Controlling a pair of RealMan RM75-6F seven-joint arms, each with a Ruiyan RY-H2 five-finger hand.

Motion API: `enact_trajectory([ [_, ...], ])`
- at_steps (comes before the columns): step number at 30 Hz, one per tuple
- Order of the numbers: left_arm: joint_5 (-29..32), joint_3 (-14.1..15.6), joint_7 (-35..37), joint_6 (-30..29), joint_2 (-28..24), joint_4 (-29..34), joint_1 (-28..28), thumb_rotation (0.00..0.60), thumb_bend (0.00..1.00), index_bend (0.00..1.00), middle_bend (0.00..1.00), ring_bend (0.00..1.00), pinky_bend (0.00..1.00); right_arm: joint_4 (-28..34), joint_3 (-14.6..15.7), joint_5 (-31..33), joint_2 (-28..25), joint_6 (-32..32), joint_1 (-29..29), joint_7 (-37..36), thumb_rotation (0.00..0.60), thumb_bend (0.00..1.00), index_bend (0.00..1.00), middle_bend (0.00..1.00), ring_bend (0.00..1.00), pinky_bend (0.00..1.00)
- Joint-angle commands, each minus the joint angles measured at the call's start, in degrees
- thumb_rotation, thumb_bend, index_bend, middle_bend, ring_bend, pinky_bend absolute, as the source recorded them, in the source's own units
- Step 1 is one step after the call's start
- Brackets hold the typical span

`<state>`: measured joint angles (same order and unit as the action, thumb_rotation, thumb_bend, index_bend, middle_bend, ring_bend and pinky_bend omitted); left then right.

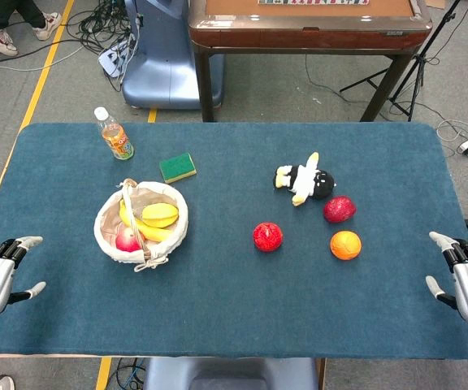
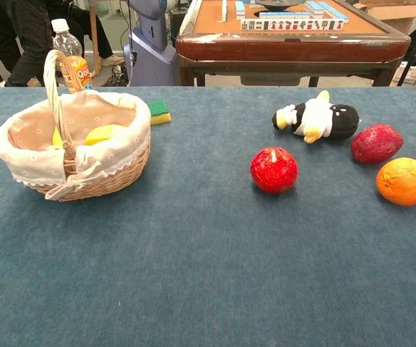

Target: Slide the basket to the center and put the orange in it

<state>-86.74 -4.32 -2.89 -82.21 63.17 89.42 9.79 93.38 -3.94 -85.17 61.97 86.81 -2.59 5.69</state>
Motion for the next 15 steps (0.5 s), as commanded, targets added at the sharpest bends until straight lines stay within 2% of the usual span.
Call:
enact_trajectory([
  [1,-0.1,-0.1,0.1,0.1,0.0,-0.1,0.2,0.6,0.09,0.29,0.27,0.24,0.3,0.1,0.0,-0.1,0.0,0.1,0.1,0.0,0.6,0.24,0.19,0.24,0.19,0.26],
  [15,0.5,0.2,-0.5,-0.9,-0.1,0.6,-0.4,0.6,0.09,0.29,0.27,0.24,0.3,0.3,0.2,-0.7,-0.2,0.9,0.5,-0.1,0.6,0.24,0.19,0.24,0.19,0.26],
])
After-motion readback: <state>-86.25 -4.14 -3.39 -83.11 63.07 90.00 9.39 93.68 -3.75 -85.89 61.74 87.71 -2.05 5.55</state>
